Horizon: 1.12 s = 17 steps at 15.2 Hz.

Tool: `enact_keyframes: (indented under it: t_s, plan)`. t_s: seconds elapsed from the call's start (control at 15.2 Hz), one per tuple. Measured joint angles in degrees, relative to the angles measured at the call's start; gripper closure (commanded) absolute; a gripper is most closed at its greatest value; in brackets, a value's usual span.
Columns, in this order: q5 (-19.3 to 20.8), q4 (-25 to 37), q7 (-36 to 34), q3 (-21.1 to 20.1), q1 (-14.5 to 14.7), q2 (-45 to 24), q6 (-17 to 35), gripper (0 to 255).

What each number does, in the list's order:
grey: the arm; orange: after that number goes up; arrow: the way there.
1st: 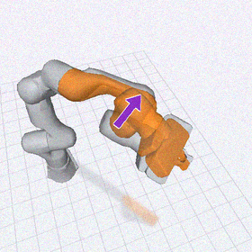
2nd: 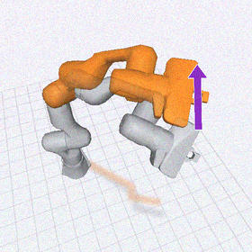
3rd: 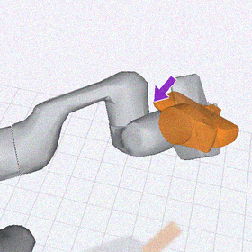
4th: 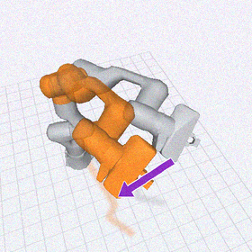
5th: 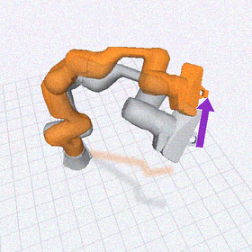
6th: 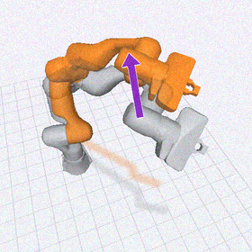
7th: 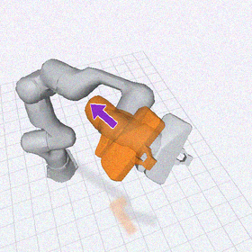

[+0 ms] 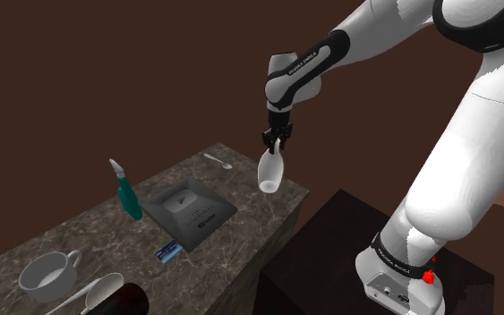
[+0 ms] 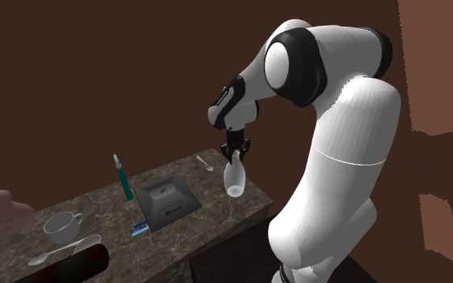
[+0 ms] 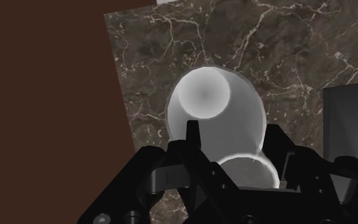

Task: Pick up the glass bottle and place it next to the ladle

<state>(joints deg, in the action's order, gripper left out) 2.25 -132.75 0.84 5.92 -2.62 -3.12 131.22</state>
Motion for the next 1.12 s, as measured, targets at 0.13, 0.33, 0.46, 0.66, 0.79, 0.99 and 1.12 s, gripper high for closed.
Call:
enact_keyframes:
  t_s: [0.13, 0.33, 0.46, 0.66, 0.79, 0.99, 1.12]
  plan:
    - [0.1, 0.6, -0.2, -0.1, 0.1, 0.9, -1.5, 255]
    - [0.2, 1.4, -0.1, 0.0, 0.0, 2.3, -3.7, 255]
    - [0.2, 2.0, -0.1, -0.1, 0.1, 3.2, -5.3, 255]
    - [0.3, 3.0, -0.1, 0.0, 0.1, 4.7, -7.6, 255]
    - [0.4, 3.8, 0.0, 0.0, 0.1, 5.4, -9.2, 255]
    - [0.4, 5.1, -0.2, -0.1, 0.1, 6.3, -11.4, 255]
    - [0.5, 6.0, -0.1, -0.1, 0.1, 7.1, -13.1, 255]
